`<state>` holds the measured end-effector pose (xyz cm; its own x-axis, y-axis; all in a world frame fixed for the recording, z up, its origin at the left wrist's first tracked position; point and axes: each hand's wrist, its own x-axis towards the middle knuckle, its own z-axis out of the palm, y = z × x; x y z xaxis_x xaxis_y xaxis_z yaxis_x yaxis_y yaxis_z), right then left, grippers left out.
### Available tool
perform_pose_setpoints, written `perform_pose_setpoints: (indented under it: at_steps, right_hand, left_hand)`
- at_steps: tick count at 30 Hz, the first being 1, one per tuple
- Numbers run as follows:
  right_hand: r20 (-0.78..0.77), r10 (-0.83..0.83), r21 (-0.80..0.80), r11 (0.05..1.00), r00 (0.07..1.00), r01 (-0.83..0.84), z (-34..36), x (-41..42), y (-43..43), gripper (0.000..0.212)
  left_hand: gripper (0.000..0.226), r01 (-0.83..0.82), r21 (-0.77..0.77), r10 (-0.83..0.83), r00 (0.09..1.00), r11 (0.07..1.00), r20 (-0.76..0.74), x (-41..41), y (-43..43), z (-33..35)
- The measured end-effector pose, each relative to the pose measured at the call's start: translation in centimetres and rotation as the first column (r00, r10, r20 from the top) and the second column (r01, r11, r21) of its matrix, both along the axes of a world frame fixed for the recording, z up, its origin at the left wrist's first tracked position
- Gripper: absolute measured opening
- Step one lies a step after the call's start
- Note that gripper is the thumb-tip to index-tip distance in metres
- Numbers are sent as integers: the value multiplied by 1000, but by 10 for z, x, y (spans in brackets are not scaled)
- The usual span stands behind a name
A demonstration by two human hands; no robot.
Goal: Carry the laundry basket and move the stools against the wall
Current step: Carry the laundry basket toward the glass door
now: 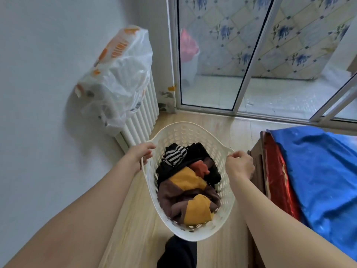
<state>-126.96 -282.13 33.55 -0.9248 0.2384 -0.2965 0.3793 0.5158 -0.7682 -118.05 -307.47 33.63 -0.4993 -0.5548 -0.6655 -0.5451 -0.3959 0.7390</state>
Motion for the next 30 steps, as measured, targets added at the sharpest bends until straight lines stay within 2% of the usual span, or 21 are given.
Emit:
perform_pose_setpoints:
  at_steps: [2, 6, 14, 20, 26, 30]
  right_hand:
    - [0, -19, -8, 1000, 1000, 19, -2, -47, -20, 14]
    - [25, -64, -14, 998, 998, 64, -3, -138, -62, 15]
    - [84, -44, -13, 999, 995, 45, -10, -301, -148, 15]
    - [238, -114, -11, 993, 965, 120, -54, -436, -217, 17]
    - [340, -68, 43, 997, 938, 57, -122, -544, -281, 20]
    - [417, -63, 101, 995, 906, 23, -175, -593, -307, 20]
  left_hand:
    - [29, 20, 22, -21, 1000, 1000, 19, -53, -22, -3]
    - [14, 58, 24, -58, 998, 998, 12, -152, -64, -3]
    - [26, 42, 26, -43, 998, 999, 48, -312, -144, -10]
    - [22, 76, -41, -69, 987, 996, 146, -439, -212, -43]
    - [15, 89, -80, -67, 966, 993, 248, -557, -281, -114]
    - [25, 127, -66, -104, 955, 990, 279, -616, -309, -157]
